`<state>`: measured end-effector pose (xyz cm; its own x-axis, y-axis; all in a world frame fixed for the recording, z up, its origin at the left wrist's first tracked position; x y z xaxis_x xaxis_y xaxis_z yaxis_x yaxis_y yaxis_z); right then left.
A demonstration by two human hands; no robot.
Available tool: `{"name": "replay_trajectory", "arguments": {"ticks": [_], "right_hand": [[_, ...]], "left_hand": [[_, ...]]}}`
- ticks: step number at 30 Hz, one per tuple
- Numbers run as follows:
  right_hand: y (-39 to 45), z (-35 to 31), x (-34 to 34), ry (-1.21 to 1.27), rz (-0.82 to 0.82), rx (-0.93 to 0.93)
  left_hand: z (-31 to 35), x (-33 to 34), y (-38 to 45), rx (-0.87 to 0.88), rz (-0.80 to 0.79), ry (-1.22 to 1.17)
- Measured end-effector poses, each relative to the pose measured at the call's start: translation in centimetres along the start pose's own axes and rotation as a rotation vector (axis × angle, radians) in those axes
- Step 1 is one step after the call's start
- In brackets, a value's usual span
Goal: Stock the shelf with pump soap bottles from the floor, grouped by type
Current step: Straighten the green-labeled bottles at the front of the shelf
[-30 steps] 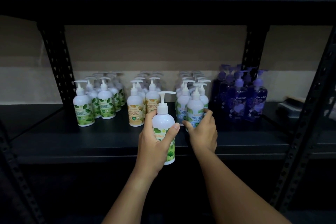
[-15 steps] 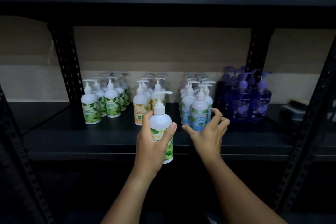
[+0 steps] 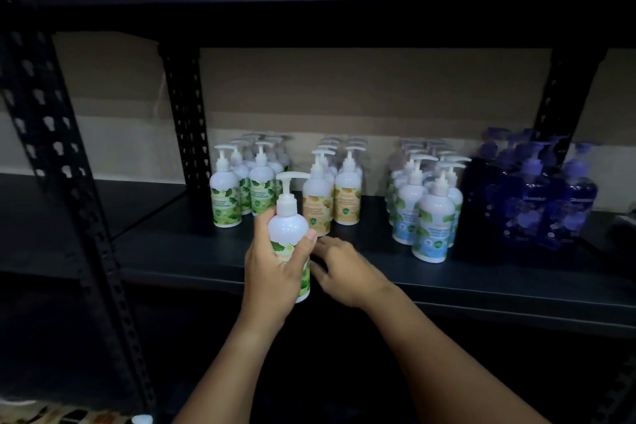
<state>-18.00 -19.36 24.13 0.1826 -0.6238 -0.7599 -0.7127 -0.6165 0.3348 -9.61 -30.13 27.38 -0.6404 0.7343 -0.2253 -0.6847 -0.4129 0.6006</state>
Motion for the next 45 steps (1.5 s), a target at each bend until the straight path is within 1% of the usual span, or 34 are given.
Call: {"name": "replay_trajectory", "arguments": {"ticks": [3,9,14,18,20,23,26,33,45], "right_hand": [[1.8,-0.6,1.2,0.054,-0.084,-0.024],[4.6,-0.7,2.7,0.041,-0.13,0.001],[6.0,-0.5,3.6,0.022,-0.153,-0.002],[7.1,-0.2,4.0,0.021,-0.154,-0.003],[7.5,0.0,4.1,0.024,-0.148,-0.006],[8.2,0.3,4.3,0.033,-0.143,0.001],[8.8,0.5,4.5,0.025,-0.145,0.011],[10.0,1.2,5.1,-0.009,-0.16,0.04],[10.4,1.6,5.3,-0.024,-0.17,0.071]], "left_hand": [[-1.9,-1.2,1.5,0.0,0.007,0.06],[-4.6,-3.4,4.2,0.024,0.051,0.128],[-6.5,-3.1,6.3,0.016,0.03,0.141],[-8.2,-1.7,8.2,0.007,-0.045,0.16],[-8.9,-1.2,9.2,0.015,-0.048,0.272],[-9.6,-1.5,10.5,-0.014,0.024,0.64],[-10.3,-1.5,11.7,-0.019,0.036,0.763],[-12.4,-0.6,13.9,-0.029,-0.064,0.769],[-13.5,0.2,15.7,0.023,-0.054,0.898]]}}
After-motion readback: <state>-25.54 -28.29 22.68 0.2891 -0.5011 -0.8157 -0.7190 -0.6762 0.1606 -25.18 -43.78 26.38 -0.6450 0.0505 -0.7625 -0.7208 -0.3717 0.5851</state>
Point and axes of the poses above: each hand's wrist, its own y-axis towards the middle knuckle, its own x-axis out of the palm, z = x × y, the point moved 10 cm from there along y, towards the middle knuckle, and after that the axes turned 15 degrees about y, right-handed, at the moved point
